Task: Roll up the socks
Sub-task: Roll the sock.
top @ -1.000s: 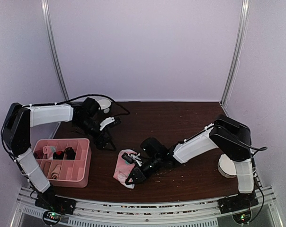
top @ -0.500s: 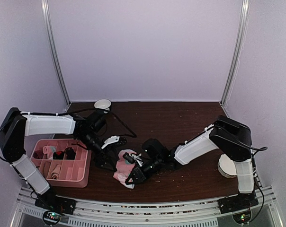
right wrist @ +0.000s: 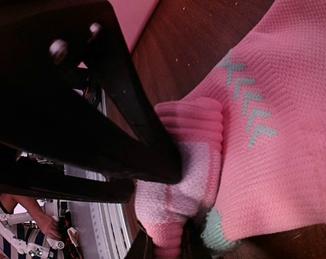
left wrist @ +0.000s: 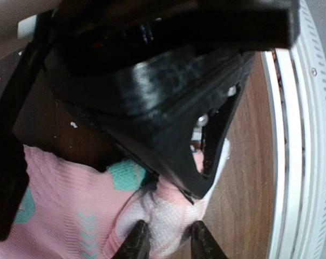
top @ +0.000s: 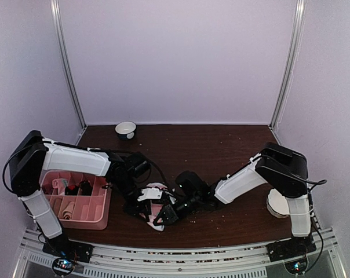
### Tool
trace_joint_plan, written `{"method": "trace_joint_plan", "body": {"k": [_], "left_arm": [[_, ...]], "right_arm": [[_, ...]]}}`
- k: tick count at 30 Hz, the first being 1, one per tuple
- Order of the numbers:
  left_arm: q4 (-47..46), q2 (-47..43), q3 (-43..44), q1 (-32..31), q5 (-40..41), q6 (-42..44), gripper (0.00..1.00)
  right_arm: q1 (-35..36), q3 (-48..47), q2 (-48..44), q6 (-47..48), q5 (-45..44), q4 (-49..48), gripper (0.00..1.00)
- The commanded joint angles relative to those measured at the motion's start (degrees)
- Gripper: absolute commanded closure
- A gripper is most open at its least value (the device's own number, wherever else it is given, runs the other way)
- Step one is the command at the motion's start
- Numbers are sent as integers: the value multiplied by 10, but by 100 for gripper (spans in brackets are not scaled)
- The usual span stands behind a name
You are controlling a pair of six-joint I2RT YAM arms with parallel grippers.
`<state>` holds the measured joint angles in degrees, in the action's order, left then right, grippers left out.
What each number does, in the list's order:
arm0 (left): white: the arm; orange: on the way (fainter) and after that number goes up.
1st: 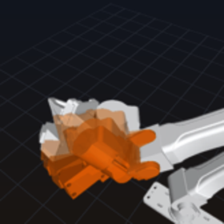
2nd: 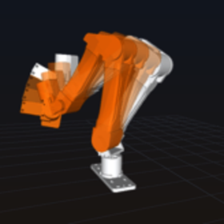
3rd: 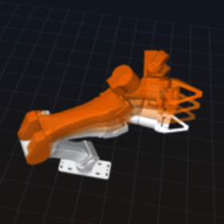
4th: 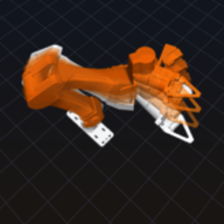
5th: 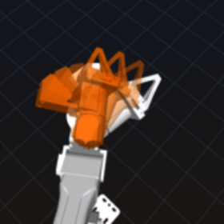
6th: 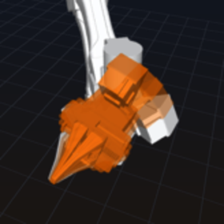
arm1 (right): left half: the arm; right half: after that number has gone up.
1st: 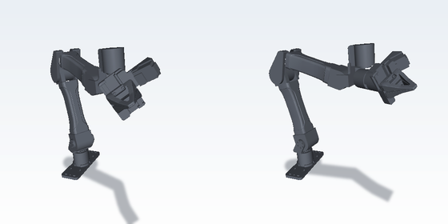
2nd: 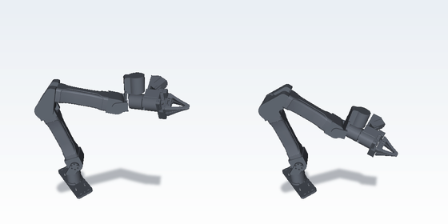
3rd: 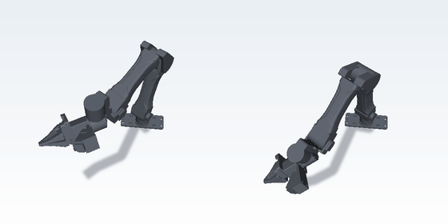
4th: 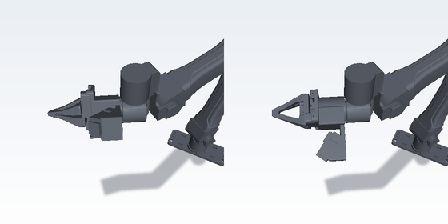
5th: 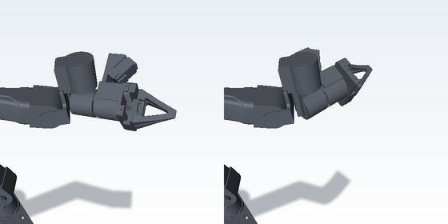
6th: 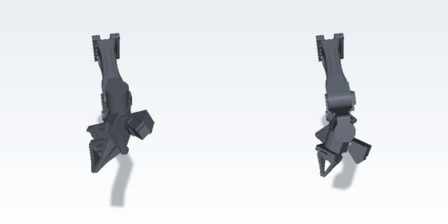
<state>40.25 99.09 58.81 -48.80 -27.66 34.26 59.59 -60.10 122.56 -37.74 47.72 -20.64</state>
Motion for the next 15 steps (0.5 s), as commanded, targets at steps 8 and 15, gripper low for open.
{"method": "trace_joint_plan", "body": {"k": [8, 15], "left_arm": [[31, 67, 27, -22, 76, 14, 100], [57, 71, 21, -24, 72, 31, 85]], "right_arm": [[-11, 71, 74, -35, -154, 184, 100], [-15, 69, 73, -41, -162, 179, 100]]}}
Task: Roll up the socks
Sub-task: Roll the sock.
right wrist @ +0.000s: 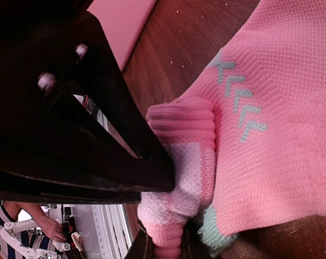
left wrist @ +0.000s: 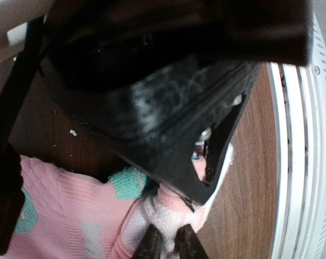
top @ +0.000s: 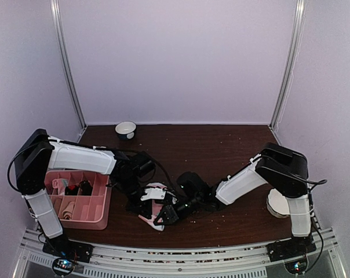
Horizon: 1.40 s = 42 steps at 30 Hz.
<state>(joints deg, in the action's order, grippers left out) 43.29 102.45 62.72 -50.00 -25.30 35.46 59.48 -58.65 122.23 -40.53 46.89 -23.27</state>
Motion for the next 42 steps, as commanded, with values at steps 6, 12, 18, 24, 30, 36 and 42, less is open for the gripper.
{"method": "trace_joint_plan", "body": {"k": [6, 12, 18, 24, 30, 36, 42], "left_arm": [[35, 55, -27, -12, 53, 30, 63], [27, 66, -23, -12, 85, 21, 86], [29, 62, -24, -13, 60, 23, 61], [14, 45, 20, -11, 46, -9, 43], [-1, -50, 65, 70, 60, -61, 2], [44, -26, 90, 179, 63, -37, 2], [31, 79, 121, 134, 135, -62, 2]], "right_arm": [[-15, 65, 71, -18, -156, 193, 100], [-17, 88, 58, -27, -158, 170, 100], [-18, 137, 39, -62, -162, 107, 100], [-18, 187, 14, -64, -195, 104, 100], [-14, 173, -20, -29, -210, 165, 100], [4, 142, -32, 0, -252, 208, 100], [11, 199, -87, -35, -337, 191, 100]]}}
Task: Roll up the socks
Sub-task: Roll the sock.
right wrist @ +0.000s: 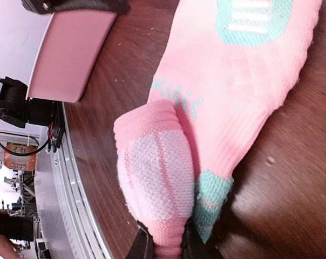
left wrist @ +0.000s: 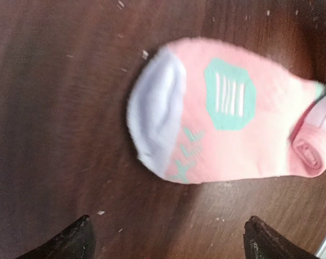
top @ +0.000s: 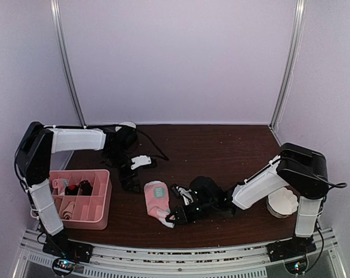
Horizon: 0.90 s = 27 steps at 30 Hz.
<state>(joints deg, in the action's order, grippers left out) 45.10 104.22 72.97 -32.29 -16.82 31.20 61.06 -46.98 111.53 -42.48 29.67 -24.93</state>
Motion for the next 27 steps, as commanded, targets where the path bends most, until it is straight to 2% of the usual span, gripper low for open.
{"method": "trace_joint_plan", "body": {"k": [1, 8, 17, 27], "left_arm": [[13, 75, 29, -53, 57, -22, 2], [40, 168, 150, -116, 59, -31, 2], [107, 265, 308, -133, -24, -35, 2], [115, 321, 353, -146, -32, -25, 2]], "right_arm": [[-5, 96, 7, -24, -179, 207, 100], [3, 164, -74, -43, -251, 217, 100], [60, 133, -85, 5, -313, 265, 100], [120, 60, -79, 92, -402, 338, 100]]}}
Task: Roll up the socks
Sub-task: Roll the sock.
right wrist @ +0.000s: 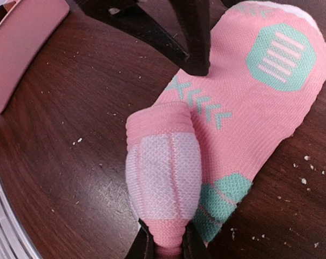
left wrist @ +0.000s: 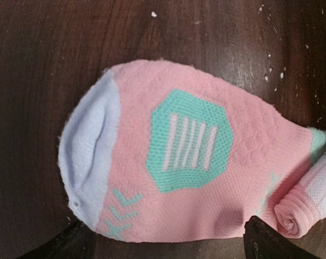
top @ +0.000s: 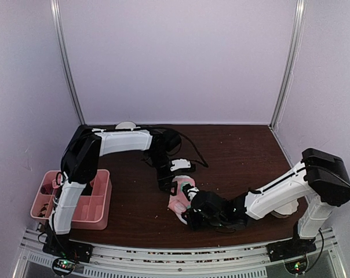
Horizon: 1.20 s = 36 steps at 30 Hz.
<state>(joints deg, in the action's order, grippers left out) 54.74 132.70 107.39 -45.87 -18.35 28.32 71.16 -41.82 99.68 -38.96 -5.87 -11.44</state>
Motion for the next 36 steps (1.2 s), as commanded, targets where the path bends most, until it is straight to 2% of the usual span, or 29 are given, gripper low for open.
{"method": "trace_joint_plan", "body": {"k": [1, 9, 18, 23, 31, 36], "left_arm": [[18, 40, 12, -12, -17, 5, 2], [44, 67, 44, -21, -31, 19, 2], [70, 100, 72, -26, -37, 26, 2], [70, 108, 75, -32, -35, 29, 2], [78, 114, 77, -34, -37, 32, 2], [86, 120, 82, -35, -42, 36, 2]], "right_arm": [[24, 4, 33, 69, -54, 204, 100], [41, -34, -4, 179, -79, 199, 100], [52, -87, 14, 281, -74, 205, 100], [71, -120, 9, 316, -131, 240, 100], [107, -175, 16, 376, -291, 288, 100], [108, -179, 40, 412, -256, 259, 100]]}}
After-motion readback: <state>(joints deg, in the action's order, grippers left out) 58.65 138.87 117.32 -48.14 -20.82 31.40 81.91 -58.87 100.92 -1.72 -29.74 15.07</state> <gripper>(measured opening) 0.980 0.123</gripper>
